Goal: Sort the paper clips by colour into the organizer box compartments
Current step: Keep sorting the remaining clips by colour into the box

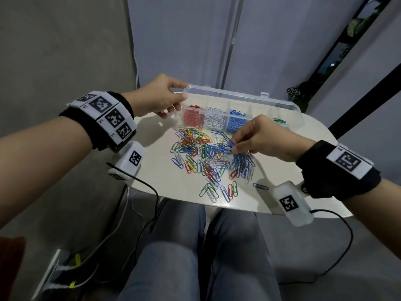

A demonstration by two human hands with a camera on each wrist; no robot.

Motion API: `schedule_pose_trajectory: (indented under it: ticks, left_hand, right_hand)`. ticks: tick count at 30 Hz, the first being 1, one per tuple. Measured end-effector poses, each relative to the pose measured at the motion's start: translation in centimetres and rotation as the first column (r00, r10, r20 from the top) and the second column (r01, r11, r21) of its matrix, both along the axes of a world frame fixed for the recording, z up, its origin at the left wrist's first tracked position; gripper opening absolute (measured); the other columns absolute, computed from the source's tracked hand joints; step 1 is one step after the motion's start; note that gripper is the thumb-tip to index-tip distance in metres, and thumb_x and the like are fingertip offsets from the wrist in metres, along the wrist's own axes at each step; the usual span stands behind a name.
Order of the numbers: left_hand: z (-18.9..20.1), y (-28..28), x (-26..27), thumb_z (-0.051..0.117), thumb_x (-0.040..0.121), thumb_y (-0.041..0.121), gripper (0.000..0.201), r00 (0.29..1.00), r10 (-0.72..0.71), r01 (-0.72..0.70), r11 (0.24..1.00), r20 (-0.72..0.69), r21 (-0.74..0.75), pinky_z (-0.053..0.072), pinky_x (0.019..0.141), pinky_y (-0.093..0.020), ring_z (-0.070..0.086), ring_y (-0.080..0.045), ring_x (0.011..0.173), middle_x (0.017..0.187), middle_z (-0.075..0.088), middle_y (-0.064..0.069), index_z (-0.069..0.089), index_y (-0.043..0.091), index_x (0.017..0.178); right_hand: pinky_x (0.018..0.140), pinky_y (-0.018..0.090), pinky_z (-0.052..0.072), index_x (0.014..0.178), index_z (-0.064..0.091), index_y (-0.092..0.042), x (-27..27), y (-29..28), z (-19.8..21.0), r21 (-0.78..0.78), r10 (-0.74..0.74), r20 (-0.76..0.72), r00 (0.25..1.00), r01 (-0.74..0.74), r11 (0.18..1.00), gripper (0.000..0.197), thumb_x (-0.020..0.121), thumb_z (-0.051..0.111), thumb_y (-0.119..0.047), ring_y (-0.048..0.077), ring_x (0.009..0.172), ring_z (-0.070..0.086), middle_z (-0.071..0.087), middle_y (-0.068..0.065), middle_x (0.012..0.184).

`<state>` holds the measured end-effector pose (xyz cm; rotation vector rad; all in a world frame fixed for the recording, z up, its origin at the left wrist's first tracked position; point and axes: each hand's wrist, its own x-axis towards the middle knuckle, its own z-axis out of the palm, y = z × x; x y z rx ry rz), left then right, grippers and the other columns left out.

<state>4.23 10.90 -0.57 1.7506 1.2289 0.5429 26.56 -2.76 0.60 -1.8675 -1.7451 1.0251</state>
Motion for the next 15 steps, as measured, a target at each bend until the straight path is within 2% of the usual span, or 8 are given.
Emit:
schedule_pose_trajectory:
  ticks: [2, 6, 15]
  left_hand:
    - [0.0, 0.0, 0.0, 0.055, 0.098, 0.02, 0.048, 1.0, -0.001, 0.001, 1.0, 0.007, 0.003, 0.042, 0.046, -0.024, 0.044, -0.011, 0.05, 0.07, 0.058, -0.005, 0.042, 0.019, 0.145]
    - [0.0, 0.0, 0.0, 0.055, 0.098, 0.02, 0.048, 1.0, -0.001, 0.001, 1.0, 0.017, 0.005, 0.042, 0.044, -0.023, 0.044, -0.011, 0.05, 0.07, 0.058, -0.006, 0.042, 0.019, 0.144]
    - [-0.4, 0.5, 0.0, 0.056, 0.098, 0.022, 0.048, 1.0, 0.007, -0.007, 1.0, 0.008, 0.009, 0.042, 0.042, -0.021, 0.043, -0.005, 0.042, 0.068, 0.058, -0.004, 0.043, 0.022, 0.144]
  right_hand:
    - [0.047, 0.02, 0.041, 0.079, 0.072, 0.005, 0.2, -0.1, 0.0, -0.033, -0.041, -0.106, 0.994, 0.038, 0.999, 0.005, 0.075, 0.076, 0.003, 0.009, 0.048, 0.048, 0.063, 0.01, 0.063]
    - [0.045, 0.019, 0.043, 0.075, 0.07, 0.003, 0.6, -0.1, 0.0, -0.072, -0.116, -0.197, 0.973, 0.104, 0.992, 0.005, 0.078, 0.072, 0.007, 0.01, 0.045, 0.05, 0.06, 0.01, 0.059]
    - [0.046, 0.019, 0.043, 0.076, 0.071, 0.005, 1.3, -0.1, 0.2, -0.062, -0.178, -0.22, 0.959, 0.169, 0.984, 0.003, 0.079, 0.072, 0.004, 0.01, 0.049, 0.049, 0.065, 0.003, 0.056]
